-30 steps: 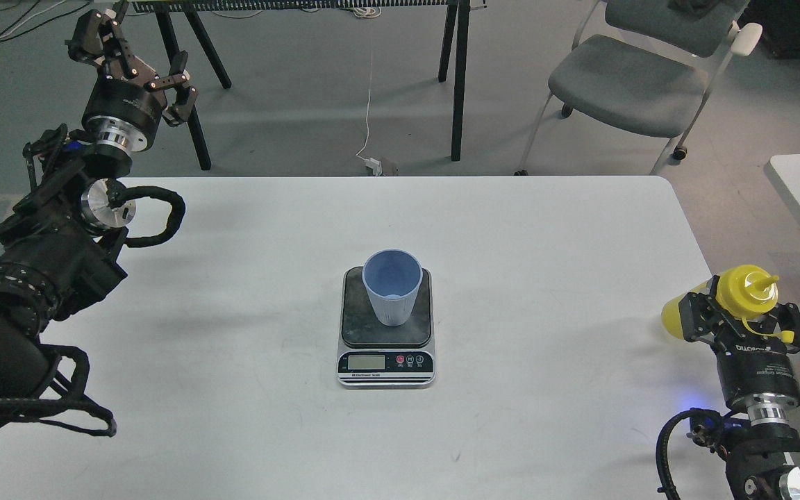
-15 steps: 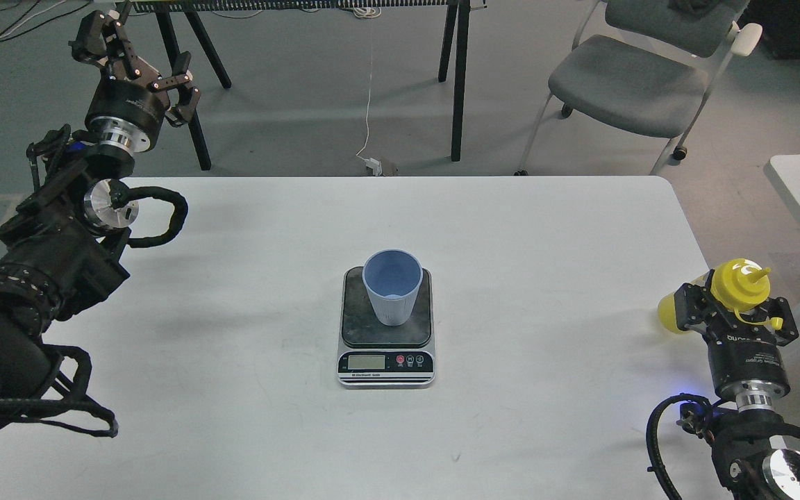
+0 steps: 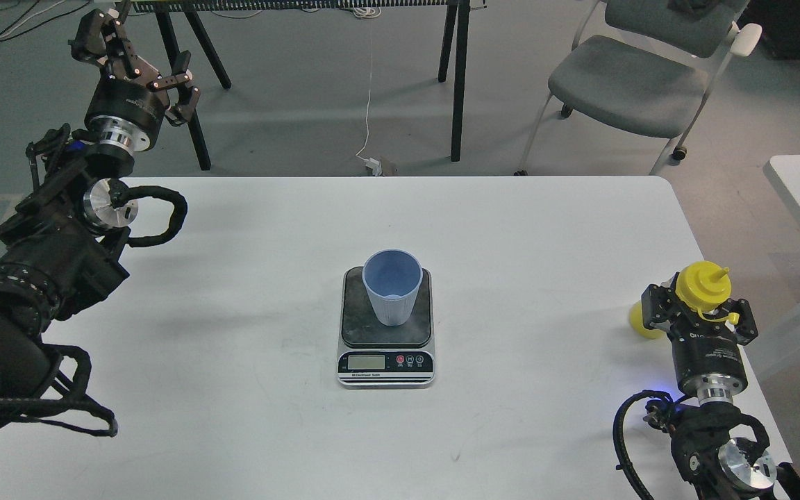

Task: Pour seasoning into cup on scale with both arms
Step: 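Set the yellow bottle down and open the right gripper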

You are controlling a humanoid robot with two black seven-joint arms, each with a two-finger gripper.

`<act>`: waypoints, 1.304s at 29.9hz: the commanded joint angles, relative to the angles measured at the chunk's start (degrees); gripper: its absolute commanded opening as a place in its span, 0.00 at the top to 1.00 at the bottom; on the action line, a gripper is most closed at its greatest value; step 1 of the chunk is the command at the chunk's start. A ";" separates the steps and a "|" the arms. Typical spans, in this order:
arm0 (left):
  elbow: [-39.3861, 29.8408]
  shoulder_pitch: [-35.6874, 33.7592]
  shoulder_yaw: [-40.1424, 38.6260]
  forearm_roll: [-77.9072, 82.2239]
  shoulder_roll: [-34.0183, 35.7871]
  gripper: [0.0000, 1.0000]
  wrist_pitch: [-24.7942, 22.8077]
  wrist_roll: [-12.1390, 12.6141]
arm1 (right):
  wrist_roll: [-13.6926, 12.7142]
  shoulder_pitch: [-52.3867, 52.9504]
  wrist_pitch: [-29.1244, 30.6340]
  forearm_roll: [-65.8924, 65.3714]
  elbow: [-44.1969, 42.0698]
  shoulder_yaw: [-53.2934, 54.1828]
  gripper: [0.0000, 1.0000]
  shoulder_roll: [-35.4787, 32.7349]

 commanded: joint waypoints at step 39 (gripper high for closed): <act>0.06 0.27 -0.09 -0.03 -0.16 0.05 0.00 0.00 | 1.36 -8.86 -0.02 -1.25 9.75 -4.88 0.00 -7.39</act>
